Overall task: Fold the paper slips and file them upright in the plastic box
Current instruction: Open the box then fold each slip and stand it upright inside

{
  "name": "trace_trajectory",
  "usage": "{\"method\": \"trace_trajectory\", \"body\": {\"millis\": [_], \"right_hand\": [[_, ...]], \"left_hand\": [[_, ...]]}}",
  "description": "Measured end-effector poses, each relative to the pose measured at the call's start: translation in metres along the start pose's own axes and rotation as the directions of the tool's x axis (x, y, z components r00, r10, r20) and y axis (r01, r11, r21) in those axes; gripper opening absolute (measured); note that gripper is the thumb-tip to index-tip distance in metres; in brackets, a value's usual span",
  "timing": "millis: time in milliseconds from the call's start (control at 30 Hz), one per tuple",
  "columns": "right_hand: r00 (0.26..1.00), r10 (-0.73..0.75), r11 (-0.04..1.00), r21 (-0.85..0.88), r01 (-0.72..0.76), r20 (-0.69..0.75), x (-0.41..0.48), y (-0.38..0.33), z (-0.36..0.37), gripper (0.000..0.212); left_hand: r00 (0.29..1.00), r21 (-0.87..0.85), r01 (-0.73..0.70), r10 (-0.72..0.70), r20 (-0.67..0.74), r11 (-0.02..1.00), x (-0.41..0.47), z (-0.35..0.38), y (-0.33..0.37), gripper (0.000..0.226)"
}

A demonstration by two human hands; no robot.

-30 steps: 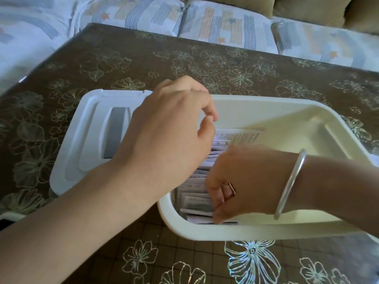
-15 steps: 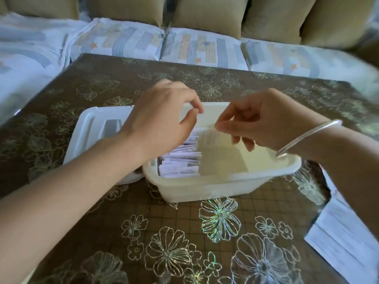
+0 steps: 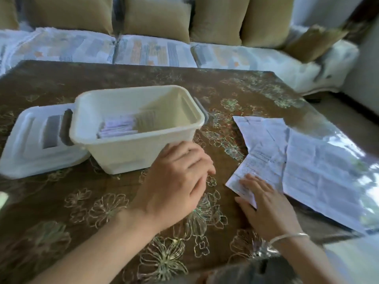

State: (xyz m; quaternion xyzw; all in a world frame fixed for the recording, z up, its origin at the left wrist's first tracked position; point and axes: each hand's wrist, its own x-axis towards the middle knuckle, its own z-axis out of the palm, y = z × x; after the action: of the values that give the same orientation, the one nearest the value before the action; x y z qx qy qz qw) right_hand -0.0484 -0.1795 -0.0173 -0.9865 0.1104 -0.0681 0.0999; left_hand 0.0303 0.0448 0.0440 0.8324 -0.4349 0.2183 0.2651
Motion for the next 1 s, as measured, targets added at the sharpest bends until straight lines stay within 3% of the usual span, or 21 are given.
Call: {"method": "trace_trajectory", "body": {"millis": [67, 167, 300, 367, 533, 667, 800, 867, 1000], "right_hand": [[0.996, -0.086, 0.994, 0.059, 0.087, -0.028, -0.008, -0.003, 0.005, 0.039], [0.975, -0.219, 0.959, 0.176, 0.224, -0.049, -0.017, -0.022, 0.006, 0.047], [0.919, -0.386, 0.892, 0.22, 0.395, -0.084, -0.032, -0.046, 0.011, 0.049], [0.89, -0.432, 0.865, 0.209, 0.455, -0.149, -0.036, -0.05, 0.012, 0.038], [0.812, -0.516, 0.804, 0.171, 0.569, -0.274, -0.04, -0.049, 0.017, 0.017], [0.833, -0.452, 0.832, 0.187, 0.523, -0.32, -0.042, -0.051, 0.013, 0.016], [0.85, -0.375, 0.785, 0.361, 0.503, -0.369, -0.047, -0.058, 0.006, 0.015], [0.871, -0.337, 0.727, 0.49, 0.482, -0.357, -0.047, -0.059, 0.003, 0.02], [0.97, -0.111, 0.613, 0.753, 0.239, -0.217, -0.036, -0.048, -0.002, 0.043]], "left_hand": [[0.997, -0.021, -0.021, 0.022, 0.074, 1.0, -0.012, 0.007, 0.005, 0.015], [0.968, -0.033, 0.108, -0.097, 0.232, 0.994, -0.032, 0.021, 0.001, 0.023], [0.907, -0.043, 0.171, -0.14, 0.397, 0.984, -0.062, 0.024, -0.007, 0.057], [0.905, -0.025, 0.141, -0.118, 0.409, 0.99, -0.071, 0.022, -0.007, 0.061], [0.937, 0.02, 0.059, -0.063, 0.344, 0.998, -0.076, 0.021, -0.004, 0.044], [0.956, -0.016, 0.122, -0.113, 0.27, 0.992, -0.081, 0.024, -0.001, 0.033], [0.968, -0.103, 0.228, -0.213, 0.135, 0.968, -0.086, 0.025, 0.002, 0.024], [0.954, -0.144, 0.29, -0.274, 0.122, 0.946, -0.09, 0.023, 0.005, 0.031], [0.91, -0.248, 0.413, -0.41, 0.064, 0.876, -0.09, 0.02, 0.011, 0.041]]}}
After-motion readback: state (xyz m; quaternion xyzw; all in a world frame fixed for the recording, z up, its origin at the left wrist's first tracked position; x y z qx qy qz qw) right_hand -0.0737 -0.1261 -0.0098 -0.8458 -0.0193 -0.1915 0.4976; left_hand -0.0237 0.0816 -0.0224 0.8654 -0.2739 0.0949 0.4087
